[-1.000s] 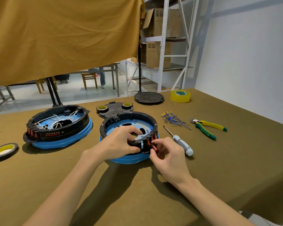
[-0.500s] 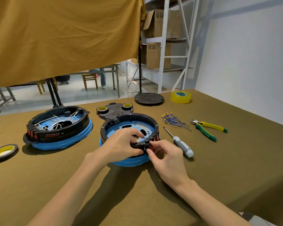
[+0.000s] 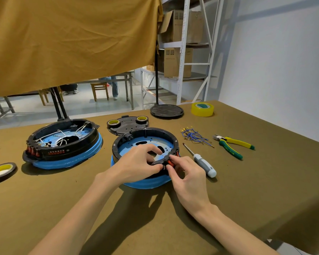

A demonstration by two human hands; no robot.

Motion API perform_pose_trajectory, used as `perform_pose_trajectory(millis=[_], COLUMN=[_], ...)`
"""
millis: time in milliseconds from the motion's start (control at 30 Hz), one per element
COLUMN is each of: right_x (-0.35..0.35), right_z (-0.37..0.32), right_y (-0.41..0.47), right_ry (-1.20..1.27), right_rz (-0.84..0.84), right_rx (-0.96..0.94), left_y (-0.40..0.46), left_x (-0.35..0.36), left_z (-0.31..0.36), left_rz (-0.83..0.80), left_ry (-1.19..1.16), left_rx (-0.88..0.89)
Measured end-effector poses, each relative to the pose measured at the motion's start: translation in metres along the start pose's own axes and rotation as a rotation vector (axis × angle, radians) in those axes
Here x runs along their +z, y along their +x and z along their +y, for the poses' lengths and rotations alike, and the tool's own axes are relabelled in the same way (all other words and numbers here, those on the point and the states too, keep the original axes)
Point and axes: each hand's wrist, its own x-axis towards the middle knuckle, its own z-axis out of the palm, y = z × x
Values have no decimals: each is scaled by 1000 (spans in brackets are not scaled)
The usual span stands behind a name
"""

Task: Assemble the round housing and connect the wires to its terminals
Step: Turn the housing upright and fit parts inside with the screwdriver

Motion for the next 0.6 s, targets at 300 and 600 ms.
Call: perform_pose_trajectory(millis=[300, 600], right_x=[2, -1], right_z=[-3, -4], right_y=[0, 0], right_ry=[8, -110], right_rz=[-51, -73], right_rx=[71, 16], left_y=[0, 2], left_x=[1, 6], left_z=[0, 4], left_rz=[6, 83], left_ry=[16, 77], left_rx=[17, -76])
